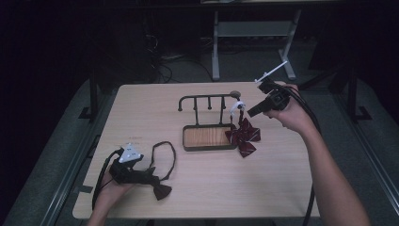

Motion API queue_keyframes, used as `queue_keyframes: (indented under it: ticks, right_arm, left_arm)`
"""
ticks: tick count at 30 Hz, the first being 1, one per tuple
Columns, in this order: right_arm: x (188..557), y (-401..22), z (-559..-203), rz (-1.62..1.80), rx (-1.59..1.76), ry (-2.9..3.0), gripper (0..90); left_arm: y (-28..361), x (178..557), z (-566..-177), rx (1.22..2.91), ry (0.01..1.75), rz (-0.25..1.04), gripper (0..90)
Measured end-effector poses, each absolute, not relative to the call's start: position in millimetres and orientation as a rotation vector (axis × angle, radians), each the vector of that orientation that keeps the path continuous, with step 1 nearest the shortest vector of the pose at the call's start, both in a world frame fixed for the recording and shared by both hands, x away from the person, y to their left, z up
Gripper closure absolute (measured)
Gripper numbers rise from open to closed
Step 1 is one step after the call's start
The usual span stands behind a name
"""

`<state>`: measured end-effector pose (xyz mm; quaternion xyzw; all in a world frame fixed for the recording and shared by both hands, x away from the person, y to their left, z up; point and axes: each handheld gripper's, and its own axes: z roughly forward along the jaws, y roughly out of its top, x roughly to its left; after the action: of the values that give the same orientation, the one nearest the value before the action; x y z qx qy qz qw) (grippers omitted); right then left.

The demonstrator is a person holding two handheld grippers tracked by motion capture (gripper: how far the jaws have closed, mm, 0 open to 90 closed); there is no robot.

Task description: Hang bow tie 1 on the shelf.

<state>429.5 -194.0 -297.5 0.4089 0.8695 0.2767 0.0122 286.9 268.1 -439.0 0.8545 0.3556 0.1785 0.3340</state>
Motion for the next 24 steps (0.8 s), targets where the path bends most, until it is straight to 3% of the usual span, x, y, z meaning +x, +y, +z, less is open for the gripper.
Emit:
queue_keyframes:
  ticks: [24]
  right_arm:
    - [411, -204, -336, 0.898, 1.296, 2.759, 60.4]
  left_arm:
    - [268, 287, -439, 2.224, 0.921, 0.479, 32.2]
